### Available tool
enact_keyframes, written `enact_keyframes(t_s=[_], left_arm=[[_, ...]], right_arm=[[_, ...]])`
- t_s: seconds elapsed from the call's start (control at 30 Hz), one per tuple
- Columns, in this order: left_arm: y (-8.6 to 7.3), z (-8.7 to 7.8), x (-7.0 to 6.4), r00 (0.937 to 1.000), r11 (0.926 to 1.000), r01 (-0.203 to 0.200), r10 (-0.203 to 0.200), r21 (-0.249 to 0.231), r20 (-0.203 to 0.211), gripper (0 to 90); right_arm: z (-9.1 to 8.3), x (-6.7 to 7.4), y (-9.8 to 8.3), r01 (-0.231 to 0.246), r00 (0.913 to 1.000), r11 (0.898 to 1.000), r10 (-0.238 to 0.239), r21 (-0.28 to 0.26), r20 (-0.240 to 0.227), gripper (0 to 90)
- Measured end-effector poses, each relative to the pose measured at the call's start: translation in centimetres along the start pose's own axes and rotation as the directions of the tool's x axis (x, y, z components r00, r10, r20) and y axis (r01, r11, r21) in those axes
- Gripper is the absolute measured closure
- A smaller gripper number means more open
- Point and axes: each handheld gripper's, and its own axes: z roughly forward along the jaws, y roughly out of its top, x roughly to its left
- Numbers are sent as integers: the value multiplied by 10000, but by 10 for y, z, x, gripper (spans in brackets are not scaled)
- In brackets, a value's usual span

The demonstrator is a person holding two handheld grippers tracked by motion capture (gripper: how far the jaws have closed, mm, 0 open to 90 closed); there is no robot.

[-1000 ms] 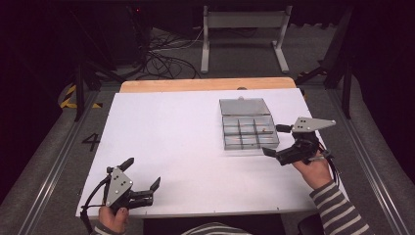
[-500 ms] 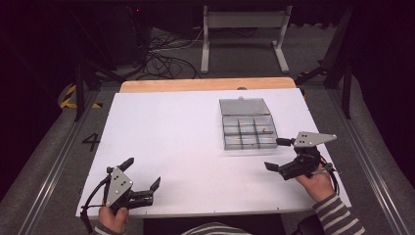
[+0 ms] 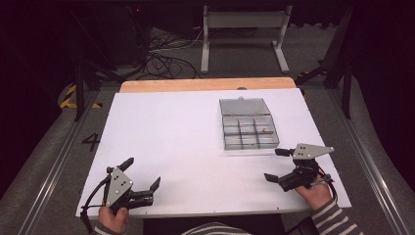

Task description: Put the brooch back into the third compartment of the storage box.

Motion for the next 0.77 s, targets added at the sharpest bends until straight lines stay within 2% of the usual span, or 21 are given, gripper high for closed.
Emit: enact_keyframes(t_s=[0.13, 0.27, 0.33, 0.47, 0.57, 0.77], left_arm=[[0, 0, 0, 9998, 9997, 186, -186, -150, 3, 20], [0, 0, 0, 9996, 9994, 266, -266, -208, -10, 20], [0, 0, 0, 9998, 9996, 203, -204, -193, -47, 20], [0, -1, 1, 9999, 10000, -44, 43, -75, -161, 20], [0, -1, 1, 9999, 9999, -11, 9, -125, -143, 20], [0, -1, 0, 10000, 10000, -34, 33, -88, -82, 20]], right_arm=[[5, 3, -11, 103, 9999, 9997, -105, 227, 59, 7], [6, 4, -18, -57, 9999, 9996, 54, 259, 115, 7], [6, 3, -21, -156, 9998, 9996, 153, 238, 109, 7], [7, 5, -24, -55, 10000, 9991, 52, 425, 72, 7], [9, 6, -23, -11, 10000, 9993, 12, 378, -29, 7], [12, 7, -24, 135, 9999, 9980, -131, 625, -77, 7]])
